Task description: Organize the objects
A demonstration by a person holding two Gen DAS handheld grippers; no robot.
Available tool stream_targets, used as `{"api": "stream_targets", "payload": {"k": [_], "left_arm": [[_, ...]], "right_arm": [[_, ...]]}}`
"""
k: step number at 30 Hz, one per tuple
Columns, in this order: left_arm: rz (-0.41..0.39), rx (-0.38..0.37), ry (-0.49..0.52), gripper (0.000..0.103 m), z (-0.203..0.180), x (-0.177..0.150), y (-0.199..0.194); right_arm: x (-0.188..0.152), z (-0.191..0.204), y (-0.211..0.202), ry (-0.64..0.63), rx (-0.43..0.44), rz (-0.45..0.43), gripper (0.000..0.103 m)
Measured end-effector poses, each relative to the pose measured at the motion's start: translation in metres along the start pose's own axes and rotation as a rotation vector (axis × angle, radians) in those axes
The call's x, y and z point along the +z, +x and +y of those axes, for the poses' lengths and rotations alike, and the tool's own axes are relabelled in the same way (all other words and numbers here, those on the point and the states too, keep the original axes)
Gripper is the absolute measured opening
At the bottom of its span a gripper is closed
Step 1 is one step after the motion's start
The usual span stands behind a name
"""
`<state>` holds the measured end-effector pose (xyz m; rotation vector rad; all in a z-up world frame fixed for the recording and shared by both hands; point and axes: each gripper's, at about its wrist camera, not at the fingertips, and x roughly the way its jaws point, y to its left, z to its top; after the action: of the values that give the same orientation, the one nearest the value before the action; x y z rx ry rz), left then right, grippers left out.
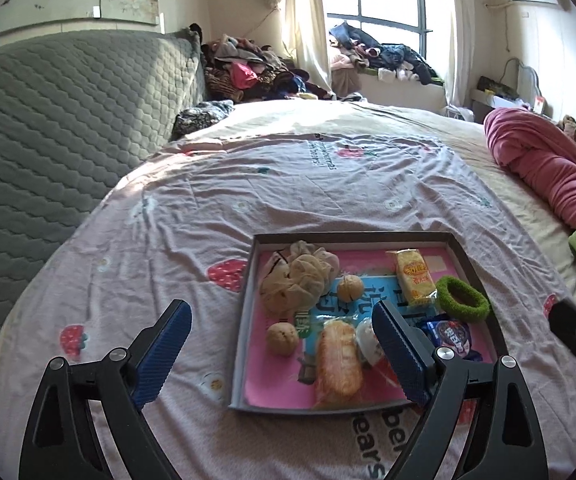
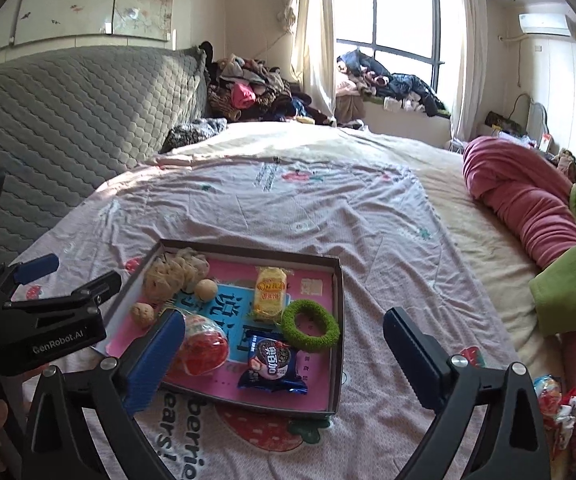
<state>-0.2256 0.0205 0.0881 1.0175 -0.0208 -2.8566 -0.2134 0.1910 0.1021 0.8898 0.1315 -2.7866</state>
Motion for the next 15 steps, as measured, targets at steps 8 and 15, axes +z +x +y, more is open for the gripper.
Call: {"api": "stream_targets", "payload": {"k": [8, 15], "left_arm": [[-0.029, 0.013, 0.011, 0.092, 0.003, -0.006, -0.038], [-0.057, 0.017, -0.003, 0.093, 0.008, -0.011, -0.075]], "right_arm": [[0.005, 0.007, -0.038, -0.005, 0.002, -0.046, 0.102], [0.004, 0.009, -0.066, -0.005, 0.004, -0.061, 0.102]]}}
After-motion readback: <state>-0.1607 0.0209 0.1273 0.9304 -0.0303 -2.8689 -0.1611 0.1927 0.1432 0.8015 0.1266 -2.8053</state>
